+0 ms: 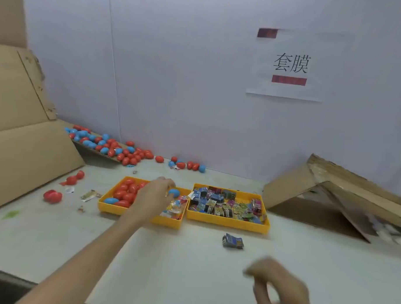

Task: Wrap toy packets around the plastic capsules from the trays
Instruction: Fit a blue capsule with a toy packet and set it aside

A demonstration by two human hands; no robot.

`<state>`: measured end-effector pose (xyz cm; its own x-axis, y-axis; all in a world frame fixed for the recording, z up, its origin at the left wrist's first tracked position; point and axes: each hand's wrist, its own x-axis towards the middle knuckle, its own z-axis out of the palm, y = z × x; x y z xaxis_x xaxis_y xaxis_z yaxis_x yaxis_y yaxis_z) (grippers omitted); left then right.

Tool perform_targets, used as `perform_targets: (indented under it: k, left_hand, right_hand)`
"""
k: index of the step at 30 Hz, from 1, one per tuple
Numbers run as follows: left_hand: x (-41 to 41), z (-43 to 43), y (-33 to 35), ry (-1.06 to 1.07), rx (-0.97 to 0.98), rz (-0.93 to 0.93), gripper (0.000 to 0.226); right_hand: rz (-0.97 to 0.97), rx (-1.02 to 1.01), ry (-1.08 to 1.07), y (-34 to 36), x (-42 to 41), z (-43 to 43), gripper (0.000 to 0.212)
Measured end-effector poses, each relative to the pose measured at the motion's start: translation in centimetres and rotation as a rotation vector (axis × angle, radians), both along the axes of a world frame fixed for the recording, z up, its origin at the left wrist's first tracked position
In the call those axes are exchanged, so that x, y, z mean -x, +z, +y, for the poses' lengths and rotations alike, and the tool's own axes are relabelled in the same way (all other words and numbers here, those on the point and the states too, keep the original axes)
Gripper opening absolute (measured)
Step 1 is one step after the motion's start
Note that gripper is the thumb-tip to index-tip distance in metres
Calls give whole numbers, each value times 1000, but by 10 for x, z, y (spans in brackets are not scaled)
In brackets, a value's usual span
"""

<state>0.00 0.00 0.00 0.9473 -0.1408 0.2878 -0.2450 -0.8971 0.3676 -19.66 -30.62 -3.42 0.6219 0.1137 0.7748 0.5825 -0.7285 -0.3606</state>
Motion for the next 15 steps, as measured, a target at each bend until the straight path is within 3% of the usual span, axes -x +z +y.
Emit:
perform_targets:
  k: [4,7,15]
  left_hand:
    - [-20,-15,-21,173,-139,53,30]
    - [-31,-17,-33,219,-55,24,25]
    - [-46,-14,-37,228,21,7,21]
  right_hand:
    - [273,-69,-28,42,-77,32,21]
    - [490,-95,-110,32,-128,28,12]
    - [726,155,-155,4,-188,35,16]
